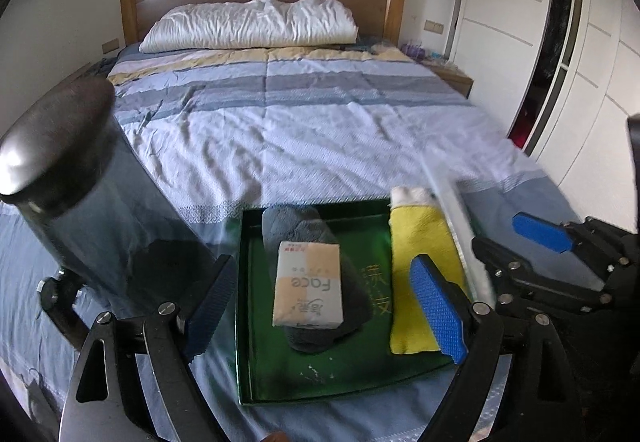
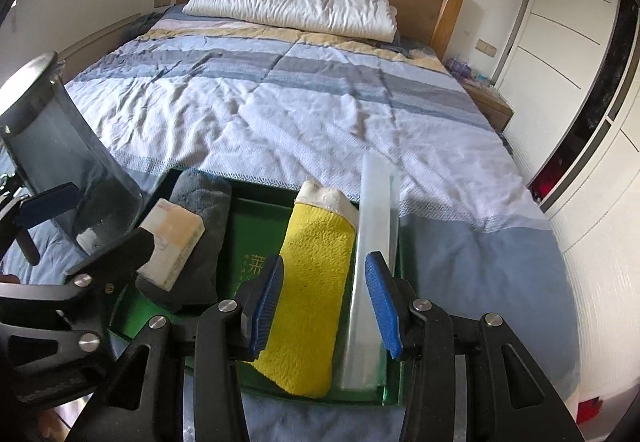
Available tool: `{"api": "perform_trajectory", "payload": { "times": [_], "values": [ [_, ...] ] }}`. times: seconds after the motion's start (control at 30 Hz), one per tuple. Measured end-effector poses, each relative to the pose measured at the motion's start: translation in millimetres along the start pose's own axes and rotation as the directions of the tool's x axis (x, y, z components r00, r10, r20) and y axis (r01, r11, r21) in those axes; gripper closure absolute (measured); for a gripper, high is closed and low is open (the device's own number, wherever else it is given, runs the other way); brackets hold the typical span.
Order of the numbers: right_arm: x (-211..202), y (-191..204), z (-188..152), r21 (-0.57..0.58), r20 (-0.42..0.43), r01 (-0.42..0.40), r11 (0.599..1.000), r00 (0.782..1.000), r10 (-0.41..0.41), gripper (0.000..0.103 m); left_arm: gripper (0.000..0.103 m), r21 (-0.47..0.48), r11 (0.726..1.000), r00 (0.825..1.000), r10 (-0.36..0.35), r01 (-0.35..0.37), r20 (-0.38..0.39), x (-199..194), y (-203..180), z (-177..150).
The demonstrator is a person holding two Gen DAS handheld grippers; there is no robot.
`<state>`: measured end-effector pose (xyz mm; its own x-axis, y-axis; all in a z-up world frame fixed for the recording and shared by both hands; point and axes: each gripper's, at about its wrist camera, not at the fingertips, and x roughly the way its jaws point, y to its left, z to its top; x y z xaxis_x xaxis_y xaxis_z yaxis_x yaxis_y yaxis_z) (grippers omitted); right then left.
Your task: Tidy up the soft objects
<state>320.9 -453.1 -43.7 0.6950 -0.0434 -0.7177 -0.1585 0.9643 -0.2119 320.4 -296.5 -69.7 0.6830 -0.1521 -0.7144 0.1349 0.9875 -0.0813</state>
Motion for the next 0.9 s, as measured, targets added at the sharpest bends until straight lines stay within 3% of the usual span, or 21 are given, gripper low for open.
{"api": "perform_trajectory", "payload": {
  "times": [0.3,0.5,0.9],
  "values": [
    [-51,8,-5,0.013,0.036,-0.015,1.000,0.999,0.014,0.060,0.019,-0.051,0.998,0.999,-0.041,0.042,0.018,-60,26,3],
    [-105,26,-24,0.005,0.069,-0.034,0.999,0.997,0.033,0.060,0.019,-0.054,0.998,0.999,-0.031,0.034,0.042,-109,51,-11],
    [-215,94,-83,-0.032,0.094,-0.078,0.996,0.992,0.081,0.059,0.019,-0.028,0.998,0.996,0.050,-0.048,0.075,-199,109,-76]
  ]
}}
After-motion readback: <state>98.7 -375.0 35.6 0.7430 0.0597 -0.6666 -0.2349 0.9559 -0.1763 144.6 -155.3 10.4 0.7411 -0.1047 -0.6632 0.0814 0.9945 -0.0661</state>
